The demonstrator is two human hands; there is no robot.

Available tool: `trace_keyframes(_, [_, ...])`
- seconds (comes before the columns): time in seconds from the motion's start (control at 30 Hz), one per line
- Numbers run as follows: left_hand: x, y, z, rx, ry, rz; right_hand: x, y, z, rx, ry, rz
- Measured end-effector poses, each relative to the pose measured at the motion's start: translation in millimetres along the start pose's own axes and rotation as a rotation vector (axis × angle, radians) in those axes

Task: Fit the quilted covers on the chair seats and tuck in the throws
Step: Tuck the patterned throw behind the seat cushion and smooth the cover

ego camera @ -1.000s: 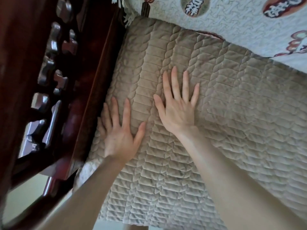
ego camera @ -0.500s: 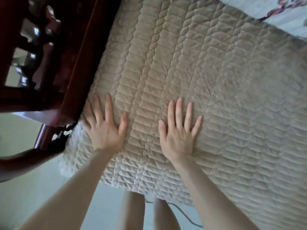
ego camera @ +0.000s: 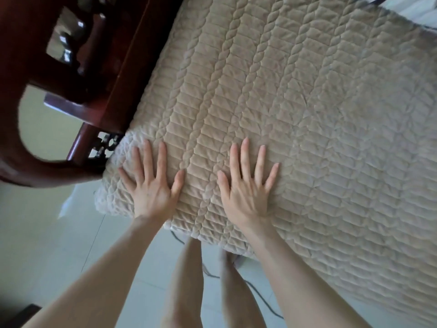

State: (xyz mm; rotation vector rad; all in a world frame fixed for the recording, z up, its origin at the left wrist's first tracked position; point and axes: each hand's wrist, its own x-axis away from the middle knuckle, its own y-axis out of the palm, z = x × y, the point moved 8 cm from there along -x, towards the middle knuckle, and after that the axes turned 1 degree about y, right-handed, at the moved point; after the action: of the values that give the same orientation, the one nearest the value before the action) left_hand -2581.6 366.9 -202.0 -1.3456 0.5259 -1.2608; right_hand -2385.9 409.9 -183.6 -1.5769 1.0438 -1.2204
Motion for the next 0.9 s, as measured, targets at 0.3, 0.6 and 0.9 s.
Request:
trace_keyframes(0.3, [12.1, -4.5, -20.4, 0.140, 0.065, 0.180, 4.2, 7.8, -38.5, 0.019, 0.050, 0.069])
trace_keyframes(0.6, [32.4, 1.6, -116.0, 0.413, -0.331, 0.234, -2.6, 13.3, -95.9, 0.020, -0.038, 0.106])
trace_keyframes(0.9, [10.7, -3.0, -135.2, 0.378, -0.163, 0.094, 0.4, 20.5, -121.7, 0.061, 0.020, 0.111])
